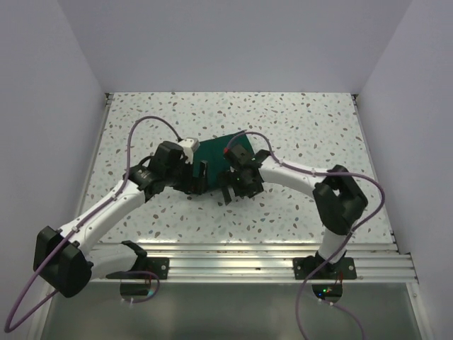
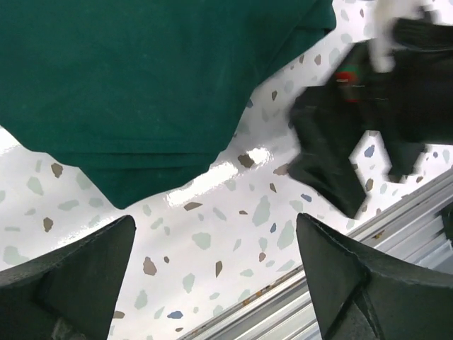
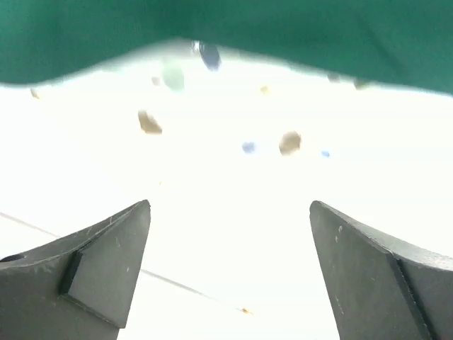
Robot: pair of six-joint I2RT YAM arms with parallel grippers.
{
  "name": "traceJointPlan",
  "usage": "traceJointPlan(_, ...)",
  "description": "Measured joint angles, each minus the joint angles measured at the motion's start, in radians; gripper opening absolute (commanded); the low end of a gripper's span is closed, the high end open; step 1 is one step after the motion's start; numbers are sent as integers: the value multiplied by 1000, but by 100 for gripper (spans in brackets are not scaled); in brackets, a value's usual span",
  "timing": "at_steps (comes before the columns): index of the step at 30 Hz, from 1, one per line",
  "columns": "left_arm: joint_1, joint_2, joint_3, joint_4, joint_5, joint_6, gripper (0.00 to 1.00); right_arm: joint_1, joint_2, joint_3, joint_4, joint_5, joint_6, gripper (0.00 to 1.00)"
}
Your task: Prepare the surgical pack
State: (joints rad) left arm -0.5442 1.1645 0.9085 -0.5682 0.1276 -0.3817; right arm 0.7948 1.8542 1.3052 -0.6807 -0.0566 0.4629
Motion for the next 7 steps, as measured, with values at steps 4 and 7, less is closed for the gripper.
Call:
traceJointPlan(4,0,0,-31,26,33,-8,100,-3,-159,-109,-3,20,21,99)
traceJointPlan(7,0,-13,-74,72,63,-47,100,-23,-174,-151,44,-12,26,99)
